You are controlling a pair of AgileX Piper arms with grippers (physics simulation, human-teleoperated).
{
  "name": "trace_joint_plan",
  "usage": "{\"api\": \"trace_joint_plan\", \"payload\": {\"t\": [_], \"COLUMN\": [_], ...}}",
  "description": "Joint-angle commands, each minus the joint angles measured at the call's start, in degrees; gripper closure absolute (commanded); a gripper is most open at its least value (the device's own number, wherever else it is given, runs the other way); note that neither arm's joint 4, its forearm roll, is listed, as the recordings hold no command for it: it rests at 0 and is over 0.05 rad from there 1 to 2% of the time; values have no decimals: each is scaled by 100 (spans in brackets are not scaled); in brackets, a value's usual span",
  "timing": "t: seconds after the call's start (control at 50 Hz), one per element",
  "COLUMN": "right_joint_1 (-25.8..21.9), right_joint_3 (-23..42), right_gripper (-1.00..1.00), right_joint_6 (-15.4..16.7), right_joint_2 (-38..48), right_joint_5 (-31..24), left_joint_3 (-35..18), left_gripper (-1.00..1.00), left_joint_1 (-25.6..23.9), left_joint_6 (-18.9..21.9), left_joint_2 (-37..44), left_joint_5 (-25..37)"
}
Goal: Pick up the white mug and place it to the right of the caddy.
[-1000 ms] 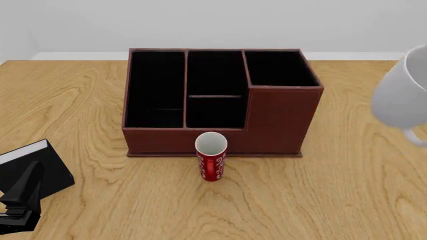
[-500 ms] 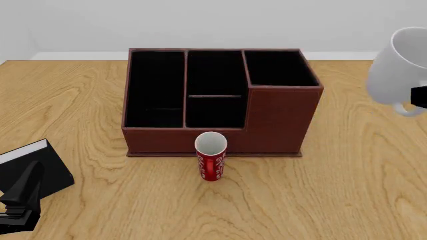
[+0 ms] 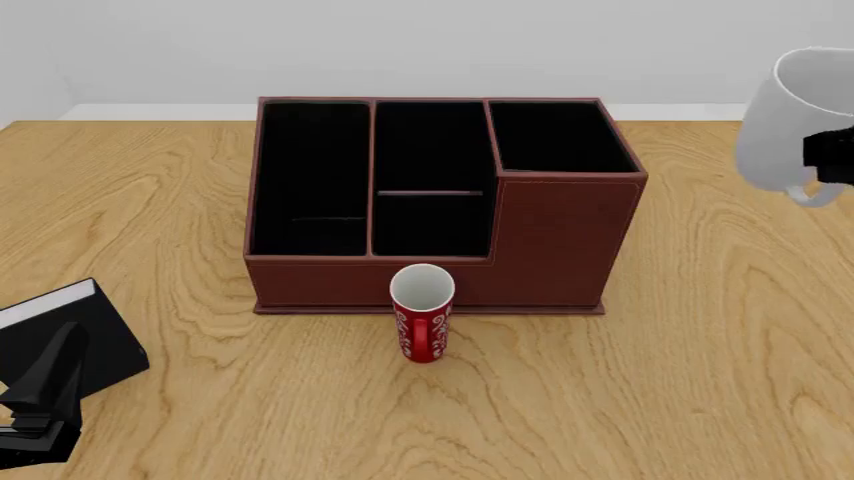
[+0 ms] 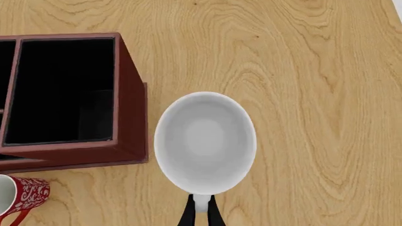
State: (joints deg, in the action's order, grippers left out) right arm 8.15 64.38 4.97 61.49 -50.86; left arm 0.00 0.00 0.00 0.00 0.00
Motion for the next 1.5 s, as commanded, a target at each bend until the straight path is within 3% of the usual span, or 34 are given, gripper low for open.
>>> {"api": "trace_joint_plan", "payload": {"t": [0.02, 0.7, 1.08, 1.5], "right_joint_1": [71, -95, -350, -496], "right_joint_3": [209, -476, -563, -1108], "right_gripper": [100, 100, 100, 100], "right_joint_6": [-29, 305, 243, 210], "right_joint_2": [399, 1129, 1308, 1355], "right_joint_5": [105, 1047, 1279, 1729], "left_joint_3": [0, 0, 0, 0], "left_gripper": [-100, -100, -100, -100], "left_joint_1": [0, 0, 0, 0], "left_joint_6": [0, 0, 0, 0], "left_joint_2": [0, 0, 0, 0], "left_joint_5": [0, 0, 0, 0]}}
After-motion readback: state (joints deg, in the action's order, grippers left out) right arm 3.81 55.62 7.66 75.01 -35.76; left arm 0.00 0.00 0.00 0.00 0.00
